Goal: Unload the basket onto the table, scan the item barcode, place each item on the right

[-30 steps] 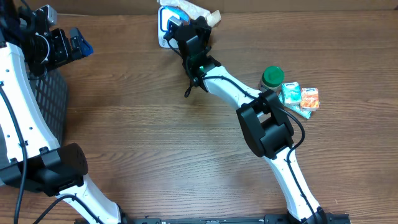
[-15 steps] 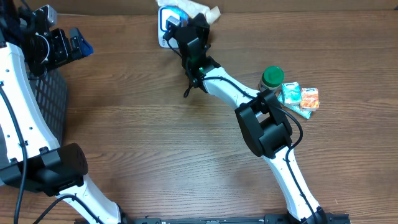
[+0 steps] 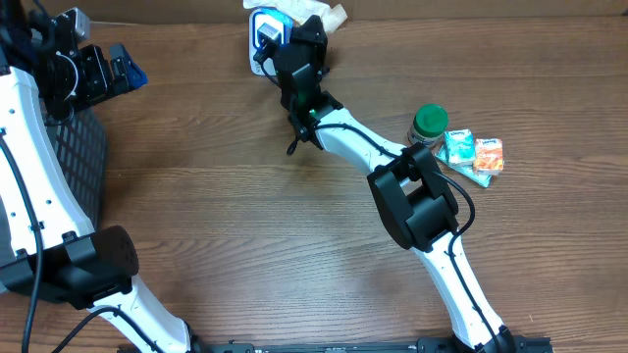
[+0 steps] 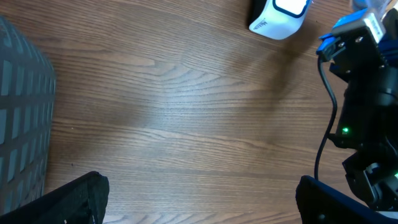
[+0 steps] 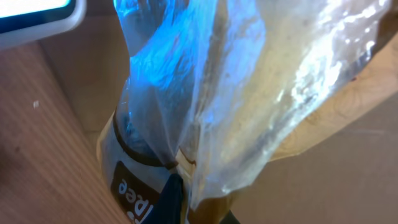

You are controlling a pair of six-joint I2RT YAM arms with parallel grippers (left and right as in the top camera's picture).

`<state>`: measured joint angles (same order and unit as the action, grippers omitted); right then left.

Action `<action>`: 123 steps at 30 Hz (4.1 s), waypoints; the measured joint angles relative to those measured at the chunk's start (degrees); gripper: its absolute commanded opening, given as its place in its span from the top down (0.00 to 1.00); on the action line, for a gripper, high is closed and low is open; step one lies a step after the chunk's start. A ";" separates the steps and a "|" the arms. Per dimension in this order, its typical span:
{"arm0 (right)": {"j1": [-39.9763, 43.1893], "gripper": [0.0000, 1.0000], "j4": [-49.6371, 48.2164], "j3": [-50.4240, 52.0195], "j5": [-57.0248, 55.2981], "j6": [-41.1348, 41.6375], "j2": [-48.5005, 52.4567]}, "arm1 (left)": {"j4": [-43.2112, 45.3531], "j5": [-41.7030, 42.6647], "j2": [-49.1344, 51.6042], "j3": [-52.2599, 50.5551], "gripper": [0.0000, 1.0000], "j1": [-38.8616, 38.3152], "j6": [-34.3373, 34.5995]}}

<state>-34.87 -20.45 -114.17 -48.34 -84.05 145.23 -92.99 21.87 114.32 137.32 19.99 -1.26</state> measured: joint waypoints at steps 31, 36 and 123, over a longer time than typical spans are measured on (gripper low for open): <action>8.70 0.96 100.48 2.99 45.27 94.36 -43.65 | 0.00 0.00 0.00 0.00 0.01 0.00 0.00; 10.58 0.96 96.83 13.92 48.89 99.16 -43.28 | 0.02 -0.02 0.00 0.00 0.00 0.00 0.00; 26.49 0.00 31.15 81.88 51.32 93.00 -116.67 | 0.02 0.00 0.00 0.00 0.01 0.00 0.00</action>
<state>-8.38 10.70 -32.29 2.98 8.95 28.56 -92.97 21.87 114.32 137.32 19.99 -1.26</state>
